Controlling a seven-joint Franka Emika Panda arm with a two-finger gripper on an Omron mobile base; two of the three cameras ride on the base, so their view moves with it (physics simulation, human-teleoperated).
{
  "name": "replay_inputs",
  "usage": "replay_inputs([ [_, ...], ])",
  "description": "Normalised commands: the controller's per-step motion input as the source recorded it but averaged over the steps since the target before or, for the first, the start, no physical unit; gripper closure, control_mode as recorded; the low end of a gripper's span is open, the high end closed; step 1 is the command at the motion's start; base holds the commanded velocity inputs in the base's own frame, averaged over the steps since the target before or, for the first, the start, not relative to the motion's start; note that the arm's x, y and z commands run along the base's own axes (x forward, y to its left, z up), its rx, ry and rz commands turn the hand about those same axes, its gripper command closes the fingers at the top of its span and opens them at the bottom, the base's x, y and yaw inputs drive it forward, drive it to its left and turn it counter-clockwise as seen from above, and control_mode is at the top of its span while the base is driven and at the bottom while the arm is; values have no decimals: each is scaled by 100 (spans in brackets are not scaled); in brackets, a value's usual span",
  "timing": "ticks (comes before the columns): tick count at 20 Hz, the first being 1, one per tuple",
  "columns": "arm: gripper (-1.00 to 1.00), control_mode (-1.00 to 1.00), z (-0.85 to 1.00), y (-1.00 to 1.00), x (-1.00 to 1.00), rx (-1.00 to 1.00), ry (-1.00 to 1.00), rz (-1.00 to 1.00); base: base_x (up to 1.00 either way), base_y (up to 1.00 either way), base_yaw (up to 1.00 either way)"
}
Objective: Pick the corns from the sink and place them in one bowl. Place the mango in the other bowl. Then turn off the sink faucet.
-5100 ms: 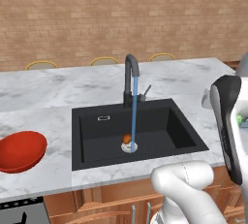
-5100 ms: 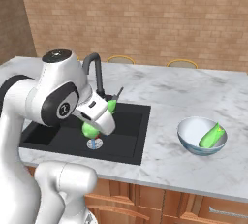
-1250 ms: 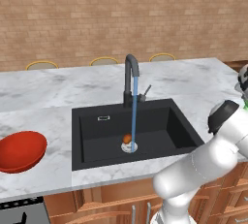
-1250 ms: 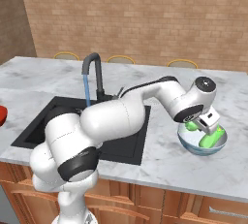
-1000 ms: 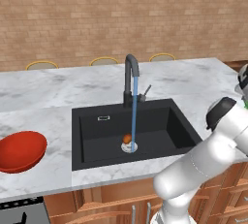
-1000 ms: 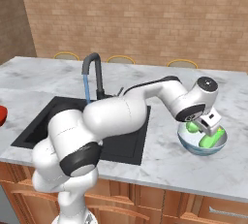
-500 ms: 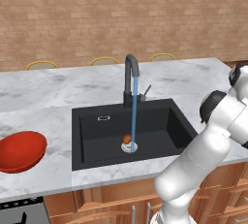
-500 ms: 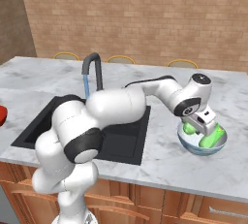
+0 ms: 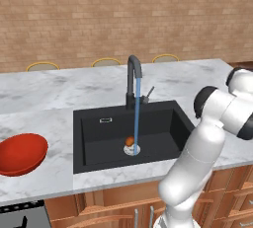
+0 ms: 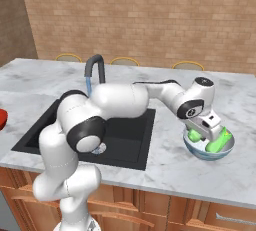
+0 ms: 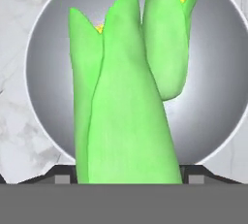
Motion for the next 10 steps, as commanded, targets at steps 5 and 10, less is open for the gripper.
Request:
replay_inputs([
  [5, -100, -100, 13, -48, 0, 3, 7, 0, 0, 0, 0],
  [10, -100, -100, 42, -34, 0, 2, 10, 0, 0, 0, 0],
])
